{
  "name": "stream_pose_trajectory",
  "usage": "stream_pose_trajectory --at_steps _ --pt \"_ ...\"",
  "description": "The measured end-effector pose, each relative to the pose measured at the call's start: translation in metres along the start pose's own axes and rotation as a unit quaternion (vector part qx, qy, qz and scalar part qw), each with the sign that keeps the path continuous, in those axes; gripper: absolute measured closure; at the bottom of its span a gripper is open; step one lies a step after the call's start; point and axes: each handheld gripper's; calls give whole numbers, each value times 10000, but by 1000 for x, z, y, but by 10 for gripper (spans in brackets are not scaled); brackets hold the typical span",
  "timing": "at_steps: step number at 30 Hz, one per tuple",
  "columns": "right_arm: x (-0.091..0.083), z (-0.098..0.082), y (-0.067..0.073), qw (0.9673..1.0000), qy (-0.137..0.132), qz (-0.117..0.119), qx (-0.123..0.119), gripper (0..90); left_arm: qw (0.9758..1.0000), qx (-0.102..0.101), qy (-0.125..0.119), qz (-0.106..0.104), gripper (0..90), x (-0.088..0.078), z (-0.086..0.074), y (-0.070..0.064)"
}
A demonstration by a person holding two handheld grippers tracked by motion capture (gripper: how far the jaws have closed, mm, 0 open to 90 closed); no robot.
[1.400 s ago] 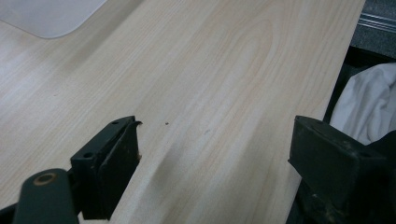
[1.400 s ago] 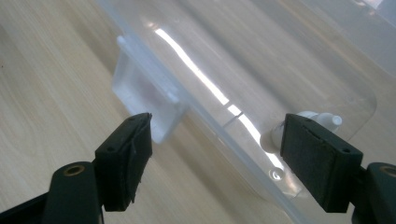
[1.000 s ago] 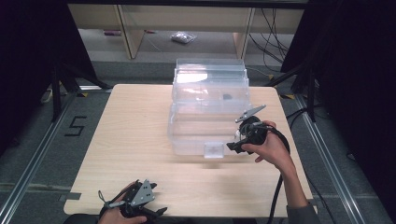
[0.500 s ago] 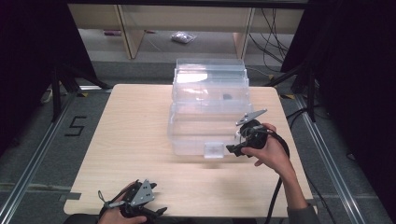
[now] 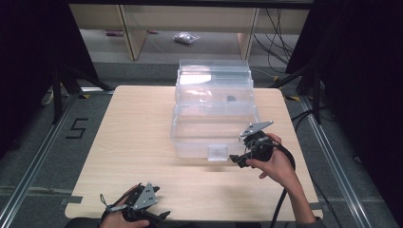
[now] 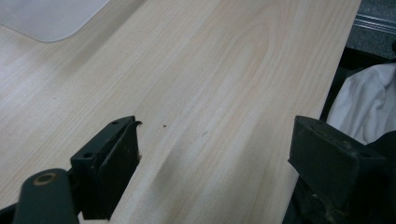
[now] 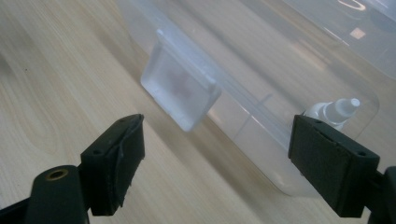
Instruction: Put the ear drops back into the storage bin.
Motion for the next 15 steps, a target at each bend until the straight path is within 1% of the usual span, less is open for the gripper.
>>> stream_pose_trajectory --at_steps 1,2,3,4,5,6,7,8,9,10,11,12,13,14,15 --pt "1 -2 -1 9999 -58 -6 -109 192 10000 64 6 -15 155 0 0 1" --pt "-1 -3 1 10000 17 -17 -20 192 10000 58 4 -20 154 0 0 0" --pt "0 -4 1 10000 -35 -18 -90 192 10000 56 -1 -18 155 0 0 0" --pt "-1 -5 2 10000 -34 31 -30 191 9999 115 67 1 154 -1 0 1" --pt "-1 -6 3 9999 -108 -48 -13 191 10000 -16 3 6 155 0 -1 0" --pt "-2 -7 3 10000 -79 -18 -49 191 10000 28 9 5 154 -1 0 0" --pt "-2 -8 5 10000 -60 -29 13 190 10000 51 6 1 155 -1 0 1" --pt "-2 -8 6 9999 -114 -14 37 190 10000 62 16 4 154 -1 0 1" --pt "-2 -9 7 9999 -123 -36 -3 189 10000 -9 3 8 154 0 0 0" --pt "-2 -10 7 9999 -159 -50 -29 189 10000 9 4 1 154 0 0 0" --pt "-2 -11 8 9999 -116 2 -70 189 10000 -4 -7 -1 155 0 0 0" --pt "-2 -11 8 9997 -202 -33 -140 189 10000 2 2 2 155 0 0 0" --pt "-3 -12 10 9999 -161 -21 -40 189 10000 -1 1 -5 155 0 0 0" --pt "-2 -13 11 9998 -203 5 -56 189 10000 3 7 14 155 0 0 0" --pt "-3 -14 13 9999 -171 19 13 189 10000 3 10 9 155 0 0 0"
Point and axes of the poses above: each handheld gripper's, and its own axes: x roughly forward along the jaws, z roughly out of its top, y roughly to its left, and after that the axes turned 9 degrees about -z, right-handed
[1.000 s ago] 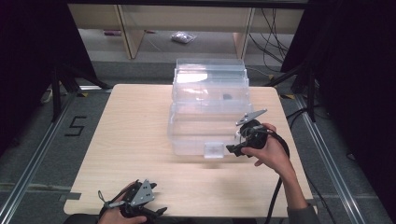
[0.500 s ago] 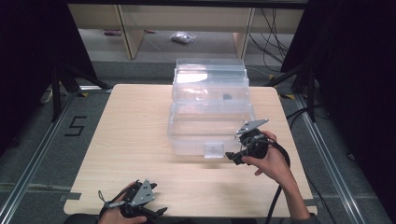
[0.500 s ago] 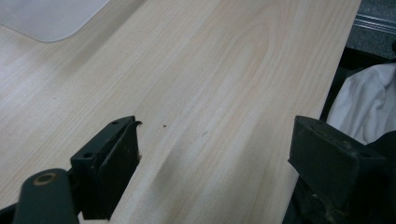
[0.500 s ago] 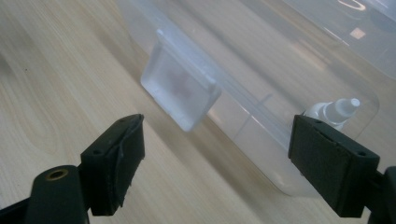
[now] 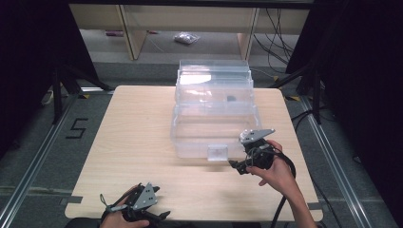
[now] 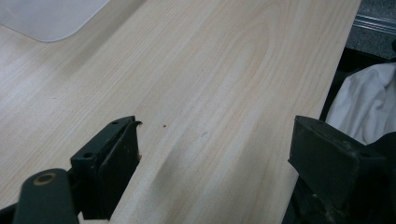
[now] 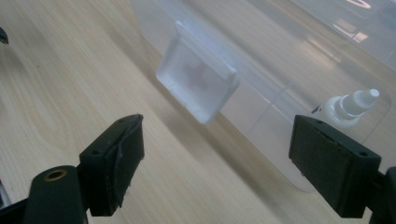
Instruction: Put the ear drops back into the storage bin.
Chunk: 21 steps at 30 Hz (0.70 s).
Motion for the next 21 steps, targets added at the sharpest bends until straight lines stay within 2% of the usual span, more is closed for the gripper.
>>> stream_pose_trajectory --at_steps 1,7,9,10,14,15,16,17,18,20,21 --pt "1 -1 -1 9999 -53 -2 -144 189 10000 -3 1 0 155 0 0 0" --pt "3 -7 4 9997 -57 -35 -216 189 10000 0 -8 10 154 0 0 0" --pt "2 -10 8 10000 -7 -42 -46 189 10000 46 3 13 155 0 0 0" --pt "3 -11 7 9998 -106 -60 -165 189 10000 48 5 19 154 0 0 0" --pt "6 -14 11 9999 -72 -40 -144 189 10000 64 -5 13 155 -1 0 0" --pt "7 -15 12 9996 -140 -3 -227 189 10000 60 -3 18 155 -1 0 0" --pt "8 -15 14 9998 -134 -16 -173 189 10000 65 8 24 155 -1 0 0" --pt "8 -16 14 9996 -115 -10 -258 189 10000 74 18 20 155 -1 0 0" --pt "9 -17 16 9996 -187 -23 -190 189 10000 63 12 7 155 0 1 0" --pt "11 -19 17 9994 -232 -11 -242 190 10000 -2 26 -2 155 0 0 -1" --pt "11 -20 18 9995 -173 21 -274 192 10000 81 19 3 155 0 0 0"
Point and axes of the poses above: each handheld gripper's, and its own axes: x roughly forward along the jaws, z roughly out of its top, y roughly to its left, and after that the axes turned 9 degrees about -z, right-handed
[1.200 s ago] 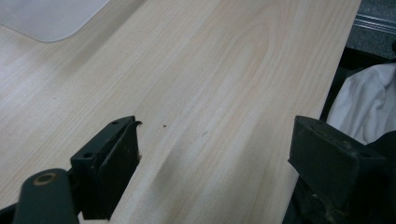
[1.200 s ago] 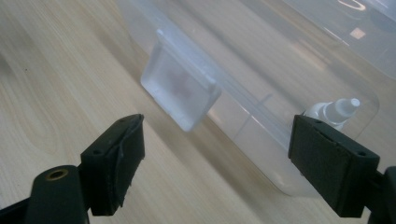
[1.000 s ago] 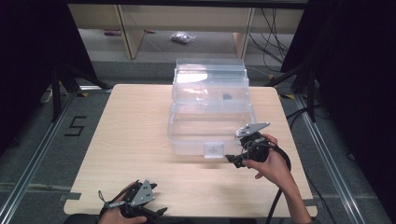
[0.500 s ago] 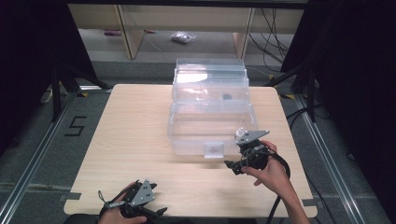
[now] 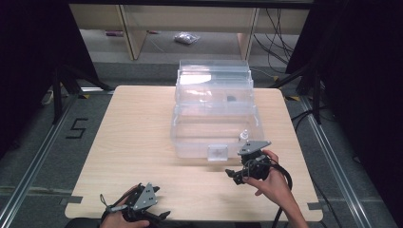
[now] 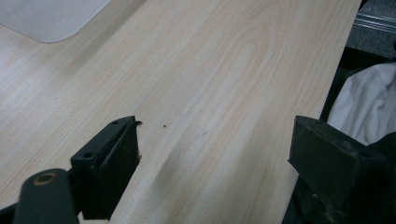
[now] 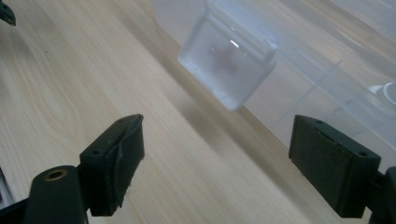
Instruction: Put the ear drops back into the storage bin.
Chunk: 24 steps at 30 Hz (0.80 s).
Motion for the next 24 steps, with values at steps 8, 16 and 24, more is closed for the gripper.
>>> stream_pose_trajectory --at_steps 8,16,24 --pt "9 -10 6 10000 -44 38 1 197 10000 46 41 35 155 -1 0 1" --pt "15 -21 11 9999 -104 93 38 198 10000 48 39 33 155 -1 0 1" --pt "19 -32 16 9998 -69 87 173 198 10000 32 20 27 155 -1 0 0"
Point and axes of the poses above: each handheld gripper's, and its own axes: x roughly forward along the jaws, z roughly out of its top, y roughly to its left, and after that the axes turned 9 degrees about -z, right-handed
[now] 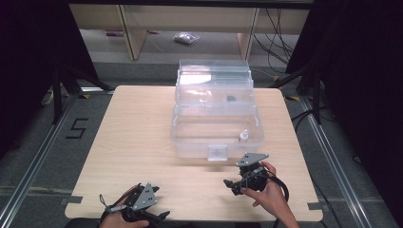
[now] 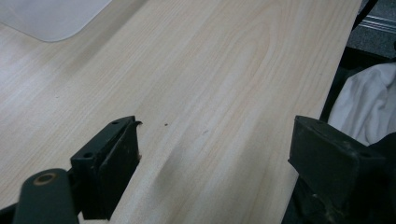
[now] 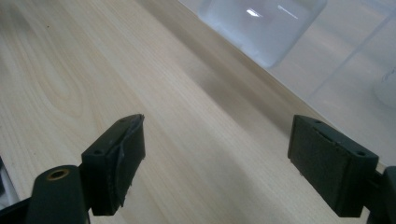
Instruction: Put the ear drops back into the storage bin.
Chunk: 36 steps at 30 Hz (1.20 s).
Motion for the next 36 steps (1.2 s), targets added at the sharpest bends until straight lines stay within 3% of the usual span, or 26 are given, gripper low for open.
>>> stream_pose_trajectory --at_steps 2,9,10,12,17,18,20,21,24,25,26,30,31,33,34,36 --pt "0 -2 -1 9999 54 99 -37 197 10000 -30 -24 -14 154 1 0 0" --pt "1 -17 2 9999 57 104 53 196 10000 -38 -23 -14 154 1 0 -1" --pt "-3 -18 3 9997 180 133 112 195 10000 -39 -21 -13 155 1 0 0" --pt "-2 -22 3 9999 78 106 99 194 10000 -52 -18 -10 155 1 0 -1" --pt "-7 -31 1 9996 178 136 150 192 10000 -60 -22 -5 155 1 0 0" --pt "-7 -33 2 9997 100 107 220 192 10000 -61 -23 -3 155 1 0 0" --pt "-8 -37 2 9997 84 92 191 190 10000 -59 -21 -2 155 1 0 0" --pt "-11 -38 2 9995 204 123 196 190 10000 -57 -20 -3 155 1 0 0" --pt "-10 -43 3 9997 96 98 205 189 10000 -59 -20 1 155 1 0 0" --pt "-12 -44 3 9995 208 109 197 188 10000 -64 -22 0 154 1 0 0" --pt "-11 -45 3 9997 134 71 176 188 10000 -63 -20 0 154 1 0 0" --pt "-14 -50 3 9994 269 81 183 181 9999 -110 -31 -5 155 1 -1 -1" --pt "-13 -52 5 9996 188 33 219 180 9999 -112 -28 -5 155 1 -1 -1" --pt "-16 -53 5 9991 331 88 239 180 10000 -79 -20 -1 155 1 -1 -1" --pt "-14 -55 6 9996 208 5 201 180 9999 -119 -30 -6 155 1 -1 -1" --pt "-16 -56 5 9994 318 97 136 180 10000 -66 -13 3 155 1 -1 -1"
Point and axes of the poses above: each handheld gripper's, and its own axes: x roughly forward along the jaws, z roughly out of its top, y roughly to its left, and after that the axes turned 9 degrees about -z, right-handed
